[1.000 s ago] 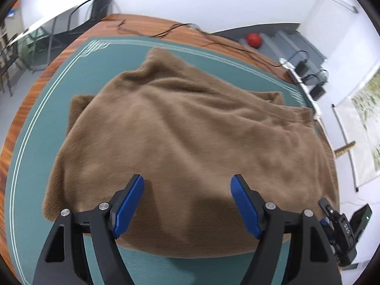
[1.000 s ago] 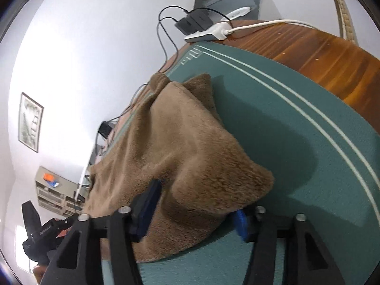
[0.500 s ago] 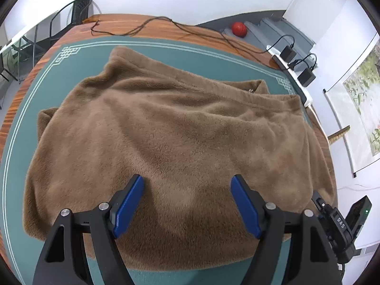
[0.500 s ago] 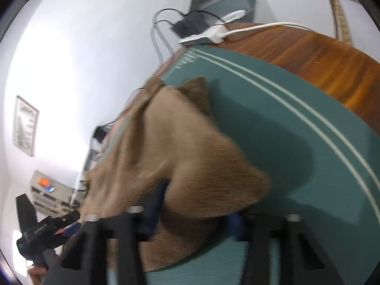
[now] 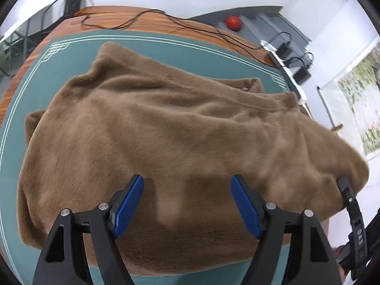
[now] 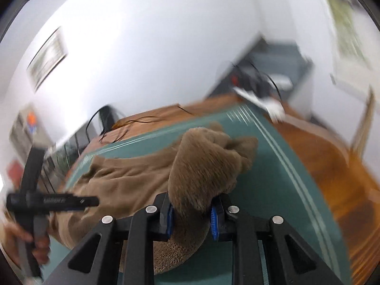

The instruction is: Fold clothes

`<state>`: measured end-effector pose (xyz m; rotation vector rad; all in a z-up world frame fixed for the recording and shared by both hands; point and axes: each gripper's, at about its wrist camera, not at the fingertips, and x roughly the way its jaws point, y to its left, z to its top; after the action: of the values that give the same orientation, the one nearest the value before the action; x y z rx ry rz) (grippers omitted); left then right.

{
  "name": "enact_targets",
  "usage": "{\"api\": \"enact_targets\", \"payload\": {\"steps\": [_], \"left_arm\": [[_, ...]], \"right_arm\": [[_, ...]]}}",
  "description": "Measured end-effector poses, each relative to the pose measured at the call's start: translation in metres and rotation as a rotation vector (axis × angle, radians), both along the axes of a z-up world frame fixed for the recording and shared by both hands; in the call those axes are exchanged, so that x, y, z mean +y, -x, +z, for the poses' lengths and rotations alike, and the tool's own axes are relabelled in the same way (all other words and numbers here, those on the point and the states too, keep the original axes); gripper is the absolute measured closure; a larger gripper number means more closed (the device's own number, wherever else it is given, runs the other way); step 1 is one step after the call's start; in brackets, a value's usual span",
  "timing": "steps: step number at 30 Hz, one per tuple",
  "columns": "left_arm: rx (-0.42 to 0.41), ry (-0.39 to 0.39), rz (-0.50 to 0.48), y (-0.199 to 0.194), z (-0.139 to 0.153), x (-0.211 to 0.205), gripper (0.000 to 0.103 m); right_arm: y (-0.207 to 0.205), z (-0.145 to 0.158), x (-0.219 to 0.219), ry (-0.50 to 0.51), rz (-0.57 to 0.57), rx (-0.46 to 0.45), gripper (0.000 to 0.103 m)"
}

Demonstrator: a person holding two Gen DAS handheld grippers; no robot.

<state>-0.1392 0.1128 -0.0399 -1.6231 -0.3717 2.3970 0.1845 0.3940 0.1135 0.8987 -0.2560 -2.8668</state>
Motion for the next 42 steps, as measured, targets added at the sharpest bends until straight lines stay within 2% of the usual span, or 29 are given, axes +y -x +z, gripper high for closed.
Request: {"api": "enact_targets", "payload": {"steps": [2, 5, 7, 10, 15, 19, 23, 27, 31, 35, 37, 38, 39, 42], "left_arm": [[-0.018, -0.052, -0.040, 0.008, 0.008, 0.005, 0.023], [-0.039, -0.165, -0.095, 0.022, 0.026, 0.012, 0.022], [-0.058, -0.237, -0.150, 0.034, 0.039, 0.022, 0.019], [-0.060, -0.268, -0.224, 0.050, 0.054, 0.049, 0.018], [-0.066, -0.208, -0.387, 0.071, 0.069, 0.107, 0.017], [-0.139, -0.177, -0.482, 0.083, 0.060, 0.144, 0.017], [-0.167, -0.129, -0.502, 0.092, 0.051, 0.168, 0.017], [-0.192, -0.141, -0.527, 0.091, 0.047, 0.184, 0.017], [-0.230, -0.076, -0.565, 0.086, 0.038, 0.203, 0.017], [-0.222, 0.005, -0.565, 0.084, 0.033, 0.214, 0.018], [-0.237, 0.003, -0.533, 0.086, 0.029, 0.211, 0.038], [-0.244, -0.005, -0.519, 0.088, 0.027, 0.207, 0.060], [-0.249, -0.015, -0.504, 0.089, 0.026, 0.203, 0.071], [-0.249, -0.054, -0.467, 0.092, 0.028, 0.190, 0.079]], "right_arm": [[-0.004, 0.007, -0.022, -0.090, 0.051, 0.043, 0.079], [-0.015, 0.004, -0.043, -0.156, 0.104, 0.062, 0.079], [-0.019, -0.004, -0.048, -0.171, 0.113, 0.058, 0.079], [-0.018, -0.011, -0.052, -0.183, 0.121, 0.049, 0.079], [-0.021, -0.017, -0.057, -0.197, 0.134, 0.043, 0.079], [-0.025, -0.021, -0.065, -0.205, 0.157, 0.037, 0.079], [-0.029, -0.024, -0.074, -0.207, 0.177, 0.036, 0.079], [-0.029, -0.027, -0.078, -0.211, 0.186, 0.037, 0.079], [-0.029, -0.029, -0.082, -0.216, 0.195, 0.037, 0.079], [-0.028, -0.032, -0.086, -0.221, 0.204, 0.037, 0.079], [-0.028, -0.033, -0.087, -0.223, 0.207, 0.037, 0.079], [-0.028, -0.033, -0.088, -0.225, 0.206, 0.038, 0.079], [-0.028, -0.033, -0.087, -0.224, 0.204, 0.038, 0.079], [-0.028, -0.033, -0.084, -0.213, 0.200, 0.038, 0.079]]}}
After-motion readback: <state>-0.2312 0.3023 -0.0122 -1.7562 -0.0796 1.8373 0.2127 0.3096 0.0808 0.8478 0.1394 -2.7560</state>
